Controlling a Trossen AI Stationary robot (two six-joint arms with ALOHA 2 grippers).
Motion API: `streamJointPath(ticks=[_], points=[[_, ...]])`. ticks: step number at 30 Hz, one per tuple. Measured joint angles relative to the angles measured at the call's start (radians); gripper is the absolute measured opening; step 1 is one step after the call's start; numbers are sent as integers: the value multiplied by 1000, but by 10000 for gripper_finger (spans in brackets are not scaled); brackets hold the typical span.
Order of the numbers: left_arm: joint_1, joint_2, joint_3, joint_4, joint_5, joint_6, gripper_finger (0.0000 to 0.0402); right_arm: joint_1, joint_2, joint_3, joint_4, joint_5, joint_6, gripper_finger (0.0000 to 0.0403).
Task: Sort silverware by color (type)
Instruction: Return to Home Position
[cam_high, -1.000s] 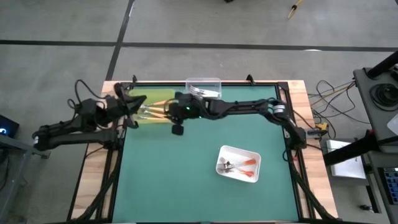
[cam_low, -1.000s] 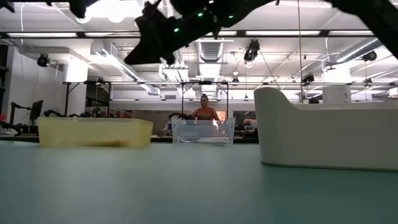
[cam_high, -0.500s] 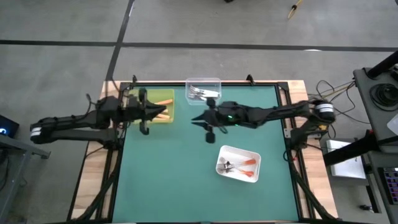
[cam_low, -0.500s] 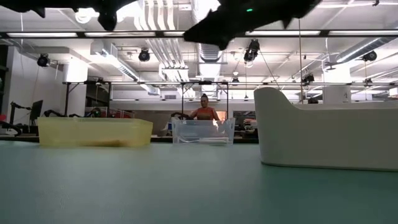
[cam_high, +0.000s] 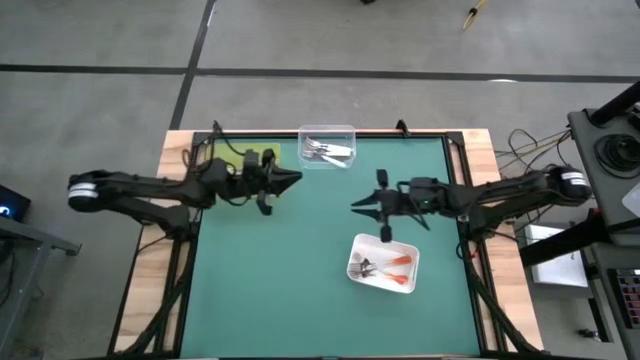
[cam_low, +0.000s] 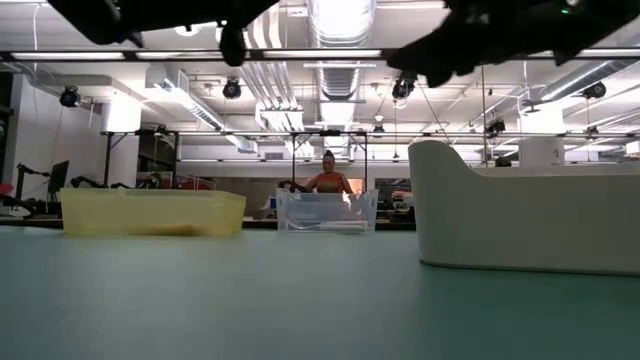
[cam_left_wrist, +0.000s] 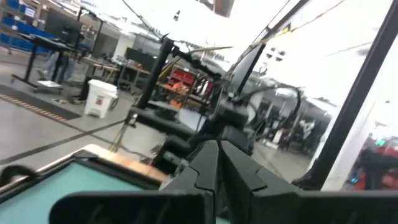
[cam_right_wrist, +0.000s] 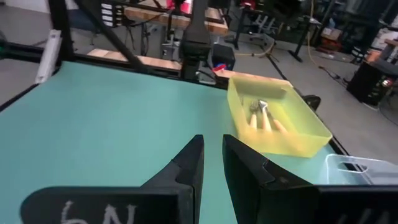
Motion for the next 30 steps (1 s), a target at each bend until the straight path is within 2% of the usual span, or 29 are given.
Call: streamJointPath(ticks=[4,9,11,14,18,25,30], points=[[-17,115,67,82,0,-15,0,7,-106,-94,4,-3,6,50],[-28,241,190,87,0,24,0,7,-229,-202,4,-1,20,50],[-28,285,243,45,0,38,0,7,-273,-240,25,0,26,50],[-25,342,333,-107,-20,65,0,4,-322,-282,57,4,29,50],[-28,432,441,-244,-152,77,0,4,-347,-324,145,27,-3,50],[-47,559,531,-260,-165,21,0,3,-347,-389,276,-9,36,50],[-78,575,541,-259,-162,59,0,3,-365,-454,361,-8,73,50]])
